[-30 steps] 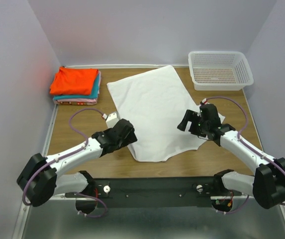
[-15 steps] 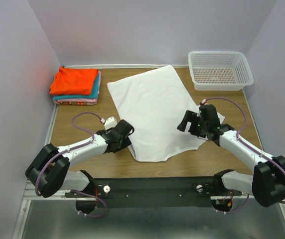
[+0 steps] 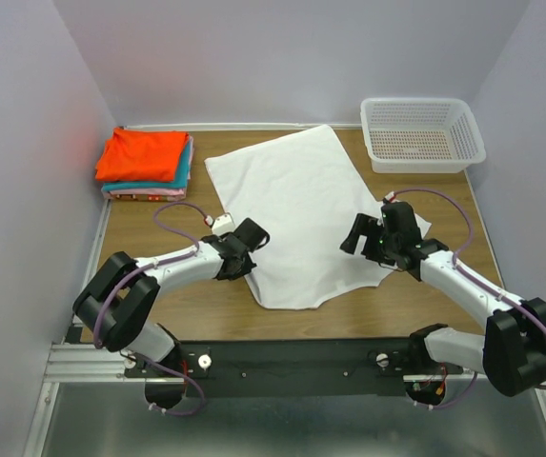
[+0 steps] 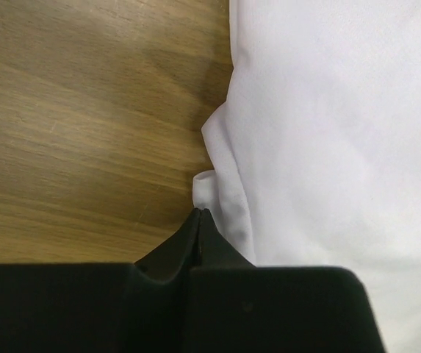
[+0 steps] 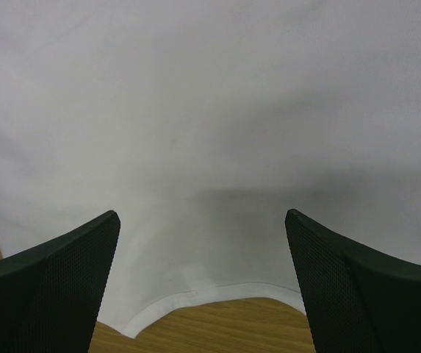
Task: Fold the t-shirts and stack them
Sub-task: Flatten the tshirt out
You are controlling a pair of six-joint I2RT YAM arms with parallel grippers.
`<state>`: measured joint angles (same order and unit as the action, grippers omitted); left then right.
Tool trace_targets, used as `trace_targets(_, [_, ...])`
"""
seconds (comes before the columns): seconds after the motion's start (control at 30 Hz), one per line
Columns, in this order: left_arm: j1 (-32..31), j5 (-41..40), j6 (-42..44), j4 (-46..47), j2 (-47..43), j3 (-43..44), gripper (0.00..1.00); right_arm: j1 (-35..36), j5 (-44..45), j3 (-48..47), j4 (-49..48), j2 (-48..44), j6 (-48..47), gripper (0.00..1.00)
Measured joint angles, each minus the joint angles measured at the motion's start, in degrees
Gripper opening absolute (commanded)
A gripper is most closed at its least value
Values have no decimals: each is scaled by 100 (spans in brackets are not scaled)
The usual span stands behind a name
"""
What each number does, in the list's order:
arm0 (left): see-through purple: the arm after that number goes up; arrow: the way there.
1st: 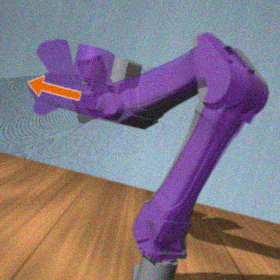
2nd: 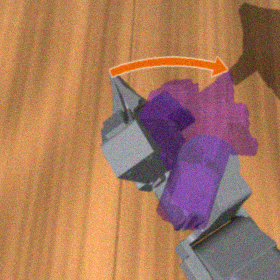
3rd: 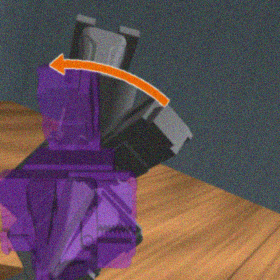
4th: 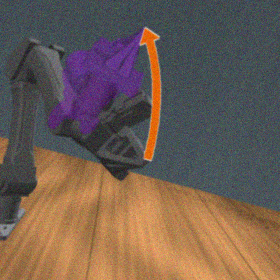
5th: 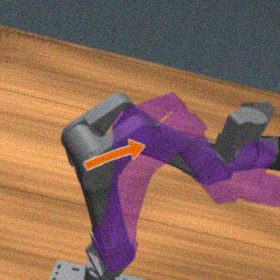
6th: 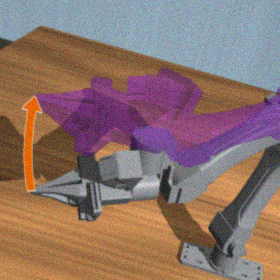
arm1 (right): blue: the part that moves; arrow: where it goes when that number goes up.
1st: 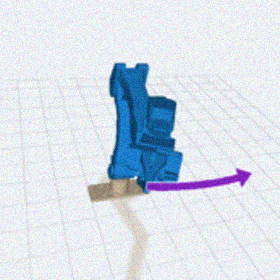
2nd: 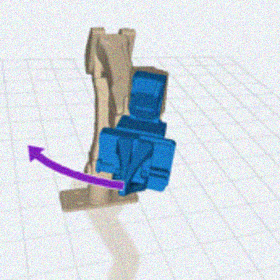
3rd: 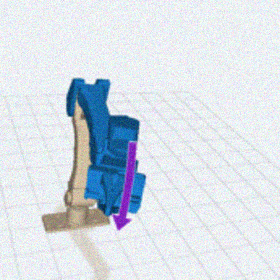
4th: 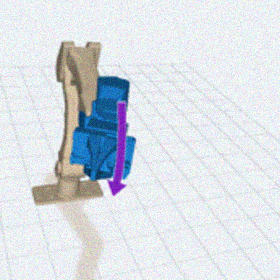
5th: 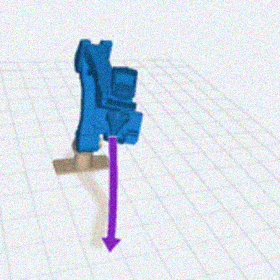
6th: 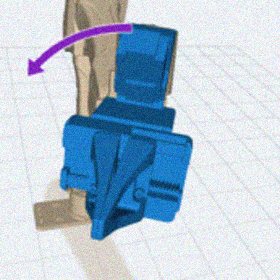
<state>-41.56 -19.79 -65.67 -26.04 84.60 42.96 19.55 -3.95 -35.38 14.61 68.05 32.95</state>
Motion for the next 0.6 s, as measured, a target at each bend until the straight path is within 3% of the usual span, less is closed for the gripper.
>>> trace_targets(0.27, [-2,-81,-118,-295,179,229,0,0,42,79,0,-26,-4,100])
trace_targets(0.6, [-17,323,-608,-1816,162,417,0,0,179,120,-2,61,-4,100])
